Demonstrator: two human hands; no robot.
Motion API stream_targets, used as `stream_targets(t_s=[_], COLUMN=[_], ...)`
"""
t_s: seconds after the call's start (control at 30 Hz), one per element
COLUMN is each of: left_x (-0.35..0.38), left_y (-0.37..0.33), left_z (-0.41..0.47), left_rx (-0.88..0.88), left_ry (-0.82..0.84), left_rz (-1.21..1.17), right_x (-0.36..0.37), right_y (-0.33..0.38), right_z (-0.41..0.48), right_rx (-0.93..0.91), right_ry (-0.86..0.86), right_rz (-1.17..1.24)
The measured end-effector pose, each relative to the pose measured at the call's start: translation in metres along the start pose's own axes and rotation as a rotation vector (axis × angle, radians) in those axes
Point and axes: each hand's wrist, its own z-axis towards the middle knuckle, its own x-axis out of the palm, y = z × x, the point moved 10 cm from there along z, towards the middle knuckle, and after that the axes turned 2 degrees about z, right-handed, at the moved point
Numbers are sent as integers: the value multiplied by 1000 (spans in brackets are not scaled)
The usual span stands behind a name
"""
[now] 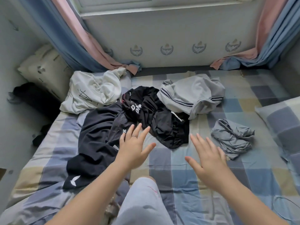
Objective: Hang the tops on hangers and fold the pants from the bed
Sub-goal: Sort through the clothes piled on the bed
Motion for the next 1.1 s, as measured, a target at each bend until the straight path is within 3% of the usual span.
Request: stream_targets(t_s=[0.27,0.53,0.73,0.9,1.1], left_x=[40,88,101,95,138], left_y=[224,460,612,682,730], left_z=[209,344,390,406,420], left_rx=[-184,-404,-678,-727,-705], left_ry=[29,7,-69,-213,-146], left_rz=[-3,-31,80,163,47], right_x=[104,238,329,388,437], right_y=[95,224,313,386,404], right_z=[287,520,631,681,730], right_rx=[-77,-276,-524,-688,-564], right_ry=[58,183,153,65,71], right_rz=[-21,-41,-268,-385,-463])
